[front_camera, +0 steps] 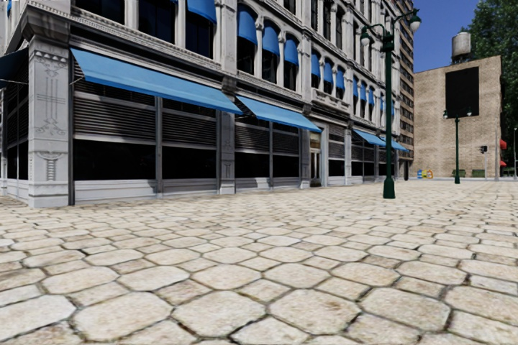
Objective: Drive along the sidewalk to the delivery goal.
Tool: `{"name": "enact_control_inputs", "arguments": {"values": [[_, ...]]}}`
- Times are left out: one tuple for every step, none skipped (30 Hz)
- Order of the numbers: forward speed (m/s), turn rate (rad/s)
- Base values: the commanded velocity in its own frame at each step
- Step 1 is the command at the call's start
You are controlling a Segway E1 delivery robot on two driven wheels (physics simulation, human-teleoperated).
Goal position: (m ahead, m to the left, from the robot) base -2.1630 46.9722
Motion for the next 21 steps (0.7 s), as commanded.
{"name": "enact_control_inputs", "arguments": {"values": [[2.0,0.72],[2.0,0.72],[2.0,0.75],[2.0,0.76],[2.0,0.76],[2.0,0.76],[2.0,0.76],[2.0,0.76],[2.0,0.78],[2.0,0.78],[2.0,0.81],[2.0,0.81],[2.0,0.82],[2.0,0.82],[2.0,0.82],[2.0,0.82],[2.0,0.82],[2.0,0.82],[2.0,0.82],[2.0,0.82],[2.0,0.82]]}}
